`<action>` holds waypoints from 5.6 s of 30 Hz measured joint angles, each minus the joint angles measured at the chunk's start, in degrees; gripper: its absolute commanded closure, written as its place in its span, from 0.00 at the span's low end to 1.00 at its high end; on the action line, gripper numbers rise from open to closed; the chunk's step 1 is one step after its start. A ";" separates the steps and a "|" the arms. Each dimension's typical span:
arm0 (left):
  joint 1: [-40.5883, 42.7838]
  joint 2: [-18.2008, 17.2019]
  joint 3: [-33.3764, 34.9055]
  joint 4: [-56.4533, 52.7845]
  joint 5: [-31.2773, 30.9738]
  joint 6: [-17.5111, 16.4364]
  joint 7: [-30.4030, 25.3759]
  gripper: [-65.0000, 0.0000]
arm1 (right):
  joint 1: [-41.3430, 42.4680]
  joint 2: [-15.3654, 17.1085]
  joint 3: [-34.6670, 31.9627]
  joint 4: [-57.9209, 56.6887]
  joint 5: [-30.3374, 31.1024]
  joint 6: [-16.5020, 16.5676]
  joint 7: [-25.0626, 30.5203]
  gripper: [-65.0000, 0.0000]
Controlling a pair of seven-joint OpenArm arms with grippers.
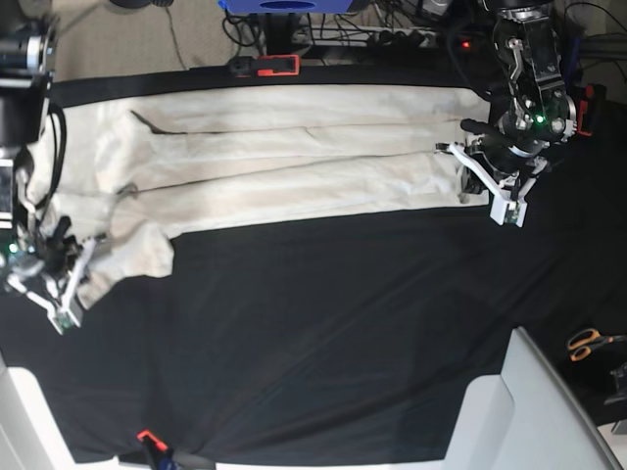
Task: Fold the T-shirt properly
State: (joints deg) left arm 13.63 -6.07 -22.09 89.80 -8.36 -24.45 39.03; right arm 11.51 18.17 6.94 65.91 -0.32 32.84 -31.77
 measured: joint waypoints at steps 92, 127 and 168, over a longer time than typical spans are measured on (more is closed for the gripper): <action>6.56 -1.92 4.20 4.85 4.26 -0.22 0.20 1.00 | -27.26 -13.81 5.75 32.13 -4.83 7.48 -12.85 0.56; 10.60 -0.24 4.17 19.56 5.38 -0.46 -0.22 0.63 | -13.29 -11.58 23.76 27.63 -4.83 7.28 -12.48 0.31; 1.44 2.19 4.13 -6.80 5.55 -0.37 -5.20 1.00 | 3.87 0.85 25.59 -21.18 -5.31 7.08 3.61 0.95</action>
State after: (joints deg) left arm 15.07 -3.88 -17.96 83.00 -2.81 -24.82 33.82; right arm 15.38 19.03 32.53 44.73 -5.63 39.92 -28.16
